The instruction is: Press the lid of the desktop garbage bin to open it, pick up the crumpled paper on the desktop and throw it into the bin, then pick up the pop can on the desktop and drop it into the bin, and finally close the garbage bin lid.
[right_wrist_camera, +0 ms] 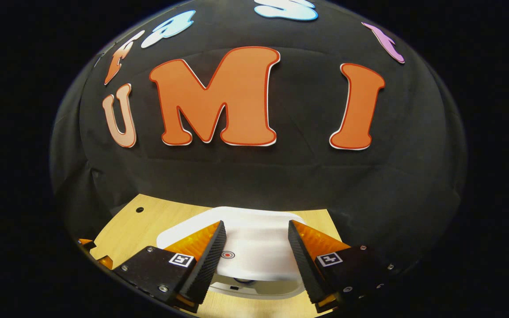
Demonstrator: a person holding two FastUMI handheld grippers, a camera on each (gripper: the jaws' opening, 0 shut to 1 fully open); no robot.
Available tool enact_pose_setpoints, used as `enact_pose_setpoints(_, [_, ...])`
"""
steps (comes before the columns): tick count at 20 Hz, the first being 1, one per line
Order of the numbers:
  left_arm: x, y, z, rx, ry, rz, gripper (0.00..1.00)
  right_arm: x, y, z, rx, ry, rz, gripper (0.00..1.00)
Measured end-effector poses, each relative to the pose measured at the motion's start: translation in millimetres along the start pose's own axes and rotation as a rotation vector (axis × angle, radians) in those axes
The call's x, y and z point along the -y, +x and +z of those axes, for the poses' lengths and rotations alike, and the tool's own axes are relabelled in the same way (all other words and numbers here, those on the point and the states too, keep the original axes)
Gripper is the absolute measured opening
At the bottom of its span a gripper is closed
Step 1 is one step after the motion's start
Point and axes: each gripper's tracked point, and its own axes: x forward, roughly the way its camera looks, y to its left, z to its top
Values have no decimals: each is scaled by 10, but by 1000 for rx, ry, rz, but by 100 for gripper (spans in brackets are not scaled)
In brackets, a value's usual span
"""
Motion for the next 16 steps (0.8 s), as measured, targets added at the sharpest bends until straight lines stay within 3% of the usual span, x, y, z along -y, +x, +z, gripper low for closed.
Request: enact_pose_setpoints(16, [227,13,-161,-59,4,-78,98,-175,-196,-642,-74,-3,3,86])
